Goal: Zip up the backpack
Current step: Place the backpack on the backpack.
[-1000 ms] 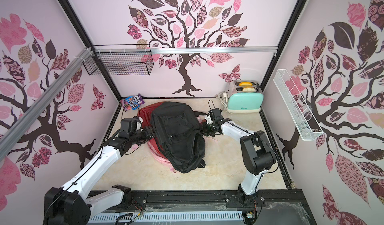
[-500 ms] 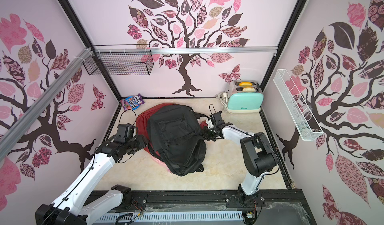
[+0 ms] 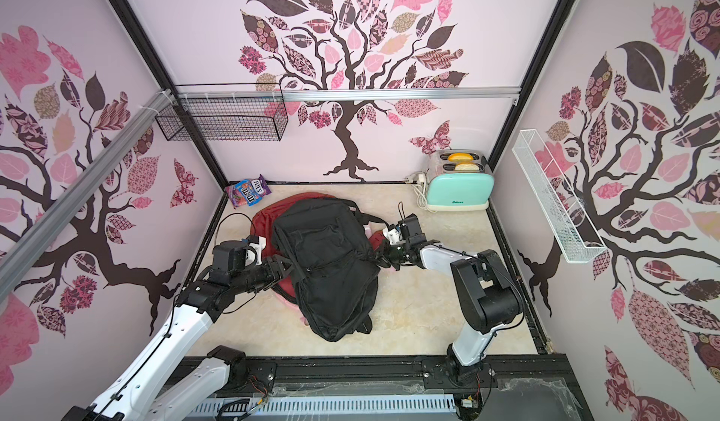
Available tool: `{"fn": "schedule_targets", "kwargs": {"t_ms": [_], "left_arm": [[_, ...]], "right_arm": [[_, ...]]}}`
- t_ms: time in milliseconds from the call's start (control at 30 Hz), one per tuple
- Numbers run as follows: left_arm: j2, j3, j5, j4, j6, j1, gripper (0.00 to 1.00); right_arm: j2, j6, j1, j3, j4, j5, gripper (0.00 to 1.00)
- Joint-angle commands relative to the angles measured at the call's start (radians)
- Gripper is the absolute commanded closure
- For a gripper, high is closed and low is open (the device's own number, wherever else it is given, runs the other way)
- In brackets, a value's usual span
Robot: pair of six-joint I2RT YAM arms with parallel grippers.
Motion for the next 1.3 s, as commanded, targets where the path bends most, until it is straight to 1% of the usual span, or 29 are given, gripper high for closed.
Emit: {"fn": "schedule_targets", "kwargs": {"t_ms": [0,33,67,167,233,300,367,533,600,667,733,767,900,967,1000,1033,1067,1133,1167,1200,1233,1267], "left_arm": [[0.041,-0.038,0.068,0.058,0.009,-0.012,0.44],[0.060,-0.049,0.077,0.074,0.009,-0.012,0.49],[0.077,-0.059,0.087,0.097,0.008,-0.012,0.55],[0.125,-0.082,0.104,0.169,-0.009,-0.012,0.84],[0.138,-0.082,0.115,0.213,-0.021,-0.012,1.00],[0.134,-0.062,0.117,0.234,-0.031,-0.012,1.00],[0.126,-0.013,0.098,0.236,-0.039,-0.012,1.00],[0.141,0.178,0.069,0.167,-0.027,0.012,1.00],[0.160,0.239,0.067,0.153,-0.022,0.047,1.00],[0.186,0.280,0.070,0.151,-0.025,0.101,1.00],[0.211,0.305,0.047,0.147,-0.016,0.145,1.00],[0.225,0.316,0.010,0.129,-0.006,0.154,1.00],[0.290,0.298,-0.091,0.110,0.003,0.158,1.00],[0.327,0.263,-0.121,0.109,-0.003,0.158,1.00],[0.342,0.248,-0.137,0.107,-0.008,0.159,1.00],[0.354,0.226,-0.150,0.110,-0.011,0.158,0.97],[0.363,0.208,-0.161,0.114,-0.013,0.158,0.90],[0.365,0.183,-0.180,0.117,-0.017,0.158,0.68],[0.360,0.180,-0.191,0.110,-0.017,0.158,0.62],[0.349,0.178,-0.206,0.098,-0.016,0.158,0.49],[0.334,0.184,-0.229,0.075,-0.010,0.158,0.26],[0.316,0.195,-0.258,0.050,-0.005,0.158,0.13]], "right_arm": [[-0.032,0.043,0.014,0.003,0.078,-0.100,1.00],[-0.034,0.043,0.014,0.002,0.080,-0.107,1.00],[-0.036,0.042,0.014,0.002,0.080,-0.107,1.00],[-0.050,0.048,0.014,0.002,0.085,-0.119,1.00],[-0.068,0.051,0.014,0.007,0.082,-0.132,1.00],[-0.095,0.047,0.014,0.024,0.056,-0.135,1.00],[-0.129,0.040,0.014,0.049,0.020,-0.144,1.00],[-0.193,0.039,0.020,0.145,-0.044,-0.182,1.00],[-0.193,0.026,0.026,0.200,-0.085,-0.176,1.00],[-0.176,0.028,0.030,0.244,-0.091,-0.165,1.00],[-0.139,-0.002,0.038,0.294,-0.135,-0.131,1.00],[-0.111,-0.036,0.043,0.325,-0.187,-0.092,1.00],[0.003,-0.118,0.054,0.389,-0.348,0.052,1.00],[0.051,-0.132,0.054,0.390,-0.385,0.118,1.00],[0.066,-0.133,0.053,0.389,-0.388,0.128,1.00],[0.078,-0.134,0.053,0.387,-0.382,0.120,0.93],[0.080,-0.128,0.053,0.378,-0.365,0.119,0.85],[0.070,-0.121,0.052,0.366,-0.337,0.115,0.73],[0.060,-0.121,0.051,0.364,-0.333,0.120,0.67],[0.052,-0.122,0.049,0.365,-0.334,0.128,0.61],[0.043,-0.123,0.044,0.368,-0.336,0.128,0.29],[0.038,-0.121,0.038,0.366,-0.334,0.128,0.21]]}}
